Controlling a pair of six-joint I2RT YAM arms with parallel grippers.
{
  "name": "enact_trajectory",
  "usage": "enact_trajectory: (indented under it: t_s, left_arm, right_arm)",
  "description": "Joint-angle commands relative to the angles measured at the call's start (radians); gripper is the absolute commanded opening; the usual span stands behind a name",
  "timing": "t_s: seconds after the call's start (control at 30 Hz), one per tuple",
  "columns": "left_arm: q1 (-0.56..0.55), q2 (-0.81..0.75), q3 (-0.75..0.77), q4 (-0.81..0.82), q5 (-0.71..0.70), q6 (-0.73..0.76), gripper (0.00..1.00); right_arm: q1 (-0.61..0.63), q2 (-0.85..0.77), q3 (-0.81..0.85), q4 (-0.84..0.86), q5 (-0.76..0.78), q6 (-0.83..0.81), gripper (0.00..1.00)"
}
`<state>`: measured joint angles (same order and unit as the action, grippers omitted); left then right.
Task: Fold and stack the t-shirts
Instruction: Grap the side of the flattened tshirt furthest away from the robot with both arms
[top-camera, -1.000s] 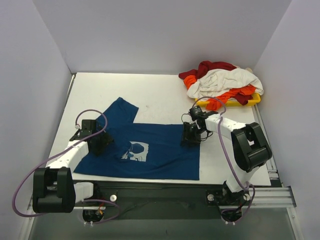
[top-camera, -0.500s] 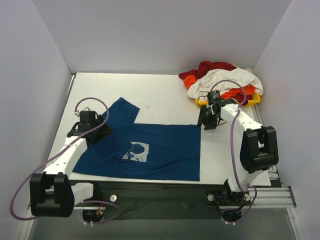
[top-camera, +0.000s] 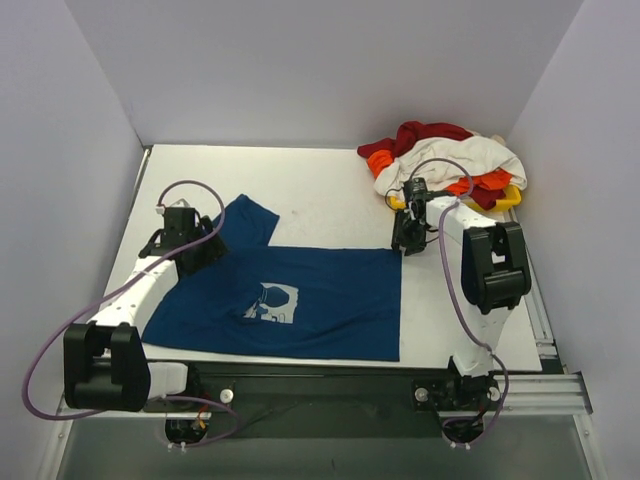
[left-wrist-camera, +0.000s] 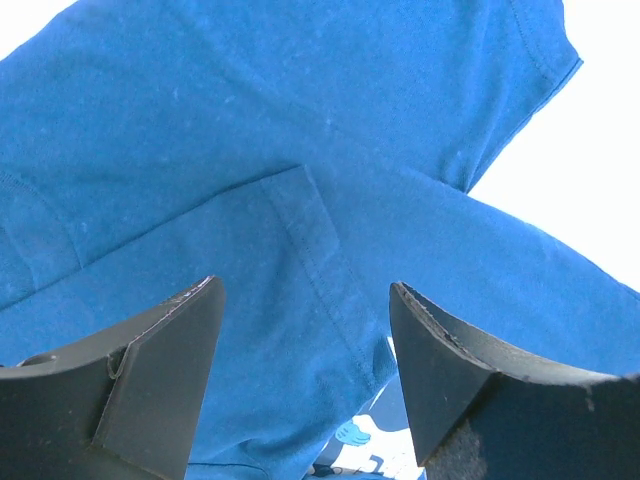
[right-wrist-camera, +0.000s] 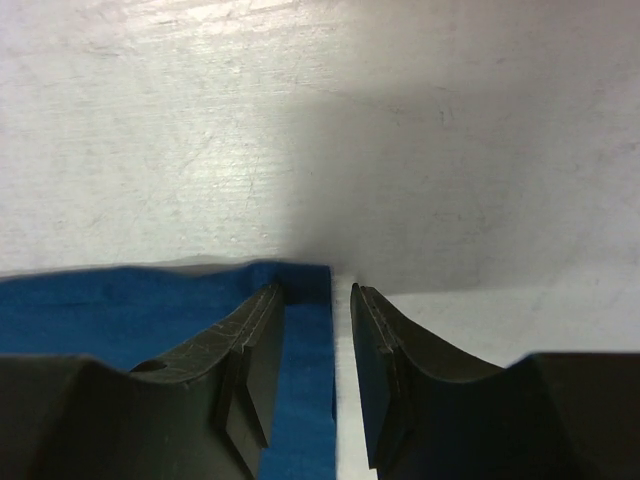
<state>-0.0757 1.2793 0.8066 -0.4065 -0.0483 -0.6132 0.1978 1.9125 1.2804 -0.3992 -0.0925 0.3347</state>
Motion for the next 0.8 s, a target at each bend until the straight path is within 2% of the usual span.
enact_trajectory:
  t_s: [0.0, 0.17, 0.27, 0.4, 0.5, 0.77]
  left_arm:
    - [-0.007, 0.014, 0.063, 0.044, -0.010, 0.035, 0.78]
    - [-0.009, 0.063, 0.111, 0.051, -0.019, 0.062, 0.78]
    - [-0.010, 0.144, 0.157, 0.072, -0.019, 0.079, 0.77]
    - [-0.012, 0.268, 0.262, 0.092, -0.022, 0.099, 0.75]
    - [-0.012, 0.378, 0.370, 0.116, -0.028, 0.116, 0.73]
    - [-0.012, 0.671, 0.667, 0.192, -0.038, 0.130, 0.68]
  right_arm:
    - [0.002, 0.019, 0.031, -0.010, 0.014, -0.010, 0.34]
    - [0.003, 0.023, 0.020, -0.009, -0.003, 0.004, 0.32]
    - [0.002, 0.031, 0.011, -0.009, 0.000, 0.007, 0.27]
    - [0.003, 0.030, -0.001, -0.009, -0.006, 0.018, 0.11]
    - [0.003, 0.017, -0.013, -0.009, -0.012, 0.032, 0.03]
    - [0.003, -0.013, -0.047, -0.009, -0.026, 0.049, 0.00]
